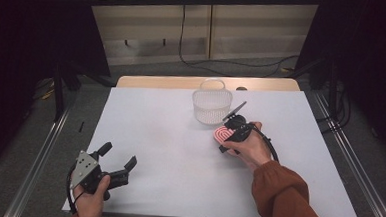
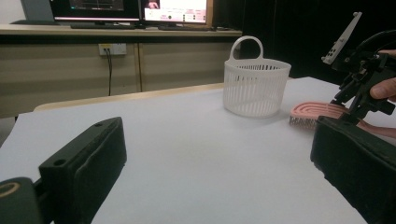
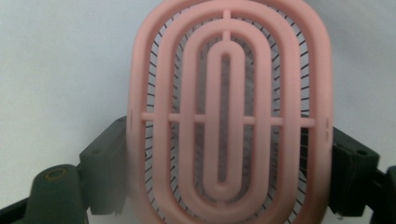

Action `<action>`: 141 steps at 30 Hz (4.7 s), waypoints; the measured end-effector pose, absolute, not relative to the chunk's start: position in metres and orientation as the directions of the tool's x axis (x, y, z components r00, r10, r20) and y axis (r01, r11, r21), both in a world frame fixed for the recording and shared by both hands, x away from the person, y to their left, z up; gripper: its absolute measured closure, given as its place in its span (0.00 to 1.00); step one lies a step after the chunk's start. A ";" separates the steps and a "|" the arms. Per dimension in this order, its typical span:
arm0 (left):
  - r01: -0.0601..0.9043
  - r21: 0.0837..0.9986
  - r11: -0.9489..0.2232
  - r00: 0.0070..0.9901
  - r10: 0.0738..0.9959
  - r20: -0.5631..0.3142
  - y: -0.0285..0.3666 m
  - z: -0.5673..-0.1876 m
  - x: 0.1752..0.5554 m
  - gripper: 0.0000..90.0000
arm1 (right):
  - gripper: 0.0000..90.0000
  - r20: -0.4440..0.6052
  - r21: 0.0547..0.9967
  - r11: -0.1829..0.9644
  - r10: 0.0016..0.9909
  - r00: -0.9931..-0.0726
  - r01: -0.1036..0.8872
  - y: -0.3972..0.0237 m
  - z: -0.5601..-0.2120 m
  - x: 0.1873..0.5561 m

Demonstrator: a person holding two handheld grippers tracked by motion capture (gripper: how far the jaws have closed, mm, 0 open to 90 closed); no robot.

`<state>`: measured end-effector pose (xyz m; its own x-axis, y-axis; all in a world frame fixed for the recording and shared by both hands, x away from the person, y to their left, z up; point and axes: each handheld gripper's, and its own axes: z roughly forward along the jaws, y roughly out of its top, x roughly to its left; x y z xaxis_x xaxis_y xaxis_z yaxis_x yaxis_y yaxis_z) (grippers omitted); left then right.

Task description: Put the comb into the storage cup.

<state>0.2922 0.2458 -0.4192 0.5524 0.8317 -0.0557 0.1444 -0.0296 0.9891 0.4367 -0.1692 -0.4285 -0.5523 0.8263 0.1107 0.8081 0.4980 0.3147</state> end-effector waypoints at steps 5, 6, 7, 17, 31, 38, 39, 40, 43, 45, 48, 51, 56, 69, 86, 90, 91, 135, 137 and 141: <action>0.146 0.989 -0.035 0.554 0.831 -0.052 0.247 -0.419 0.293 0.04 | 0.21 0.097 0.302 0.504 0.828 -0.552 0.809 -0.168 -0.430 0.437; 0.146 0.989 -0.036 0.554 0.831 -0.052 0.246 -0.419 0.293 0.04 | 0.21 0.093 0.301 0.502 0.830 -0.549 0.810 -0.167 -0.430 0.437; 0.146 0.989 -0.034 0.554 0.831 -0.053 0.246 -0.419 0.293 0.04 | 0.21 0.093 0.302 0.499 0.833 -0.546 0.812 -0.167 -0.430 0.437; 0.146 0.989 -0.032 0.555 0.830 -0.055 0.246 -0.419 0.292 0.04 | 0.21 0.120 0.301 0.474 0.842 -0.526 0.827 -0.172 -0.428 0.436; 0.146 0.989 -0.036 0.555 0.831 -0.052 0.247 -0.419 0.292 0.04 | 0.21 0.113 0.330 0.469 0.842 -0.527 0.819 -0.175 -0.420 0.432; 0.146 0.989 -0.032 0.554 0.831 -0.055 0.246 -0.419 0.292 0.04 | 0.22 0.117 0.352 0.459 0.843 -0.525 0.816 -0.180 -0.413 0.430; 0.146 0.989 -0.032 0.553 0.831 -0.055 0.246 -0.419 0.292 0.04 | 0.21 0.116 0.359 0.457 0.843 -0.525 0.814 -0.181 -0.412 0.430; 0.146 0.989 -0.034 0.554 0.831 -0.054 0.246 -0.419 0.292 0.04 | 0.21 0.121 0.363 0.452 0.844 -0.522 0.815 -0.181 -0.411 0.429; 0.146 0.989 -0.035 0.554 0.831 -0.052 0.247 -0.419 0.292 0.04 | 0.21 0.124 0.379 0.444 0.845 -0.520 0.812 -0.183 -0.408 0.429; 0.147 0.988 -0.038 0.555 0.831 -0.050 0.247 -0.419 0.292 0.04 | 0.22 0.126 0.391 0.439 0.845 -0.520 0.809 -0.185 -0.405 0.428; 0.146 0.989 -0.034 0.554 0.831 -0.053 0.246 -0.419 0.292 0.04 | 0.21 0.126 0.403 0.434 0.846 -0.518 0.806 -0.186 -0.402 0.426; 0.146 0.989 -0.031 0.554 0.831 -0.055 0.246 -0.419 0.292 0.04 | 0.21 0.128 0.415 0.426 0.847 -0.515 0.804 -0.188 -0.398 0.426; 0.145 0.989 -0.036 0.554 0.831 -0.051 0.246 -0.419 0.292 0.04 | 0.21 0.130 0.429 0.424 0.845 -0.519 0.798 -0.190 -0.393 0.424; 0.146 0.989 -0.032 0.553 0.831 -0.055 0.246 -0.419 0.292 0.04 | 0.21 0.152 0.511 0.371 0.848 -0.507 0.775 -0.195 -0.384 0.420; 0.146 0.989 -0.036 0.555 0.831 -0.052 0.247 -0.419 0.292 0.04 | 0.21 0.141 0.604 0.353 0.835 -0.532 0.715 -0.196 -0.375 0.408; 0.144 0.989 -0.040 0.553 0.832 -0.047 0.246 -0.419 0.292 0.04 | 0.21 0.138 0.640 0.330 0.839 -0.527 0.693 -0.198 -0.377 0.406; 0.144 0.989 -0.042 0.553 0.832 -0.045 0.246 -0.419 0.292 0.04 | 0.21 0.136 0.648 0.329 0.838 -0.529 0.687 -0.197 -0.376 0.405; 0.158 0.987 -0.032 0.565 0.823 -0.064 0.243 -0.421 0.293 0.04 | 0.21 0.052 0.876 0.212 0.852 -0.521 0.433 -0.206 -0.358 0.388; 0.156 0.987 -0.034 0.565 0.823 -0.060 0.244 -0.421 0.293 0.04 | 0.21 0.047 0.882 0.204 0.859 -0.510 0.424 -0.208 -0.357 0.387; 0.157 0.987 -0.032 0.565 0.822 -0.063 0.244 -0.421 0.292 0.04 | 0.21 0.038 0.900 0.192 0.859 -0.511 0.391 -0.209 -0.354 0.388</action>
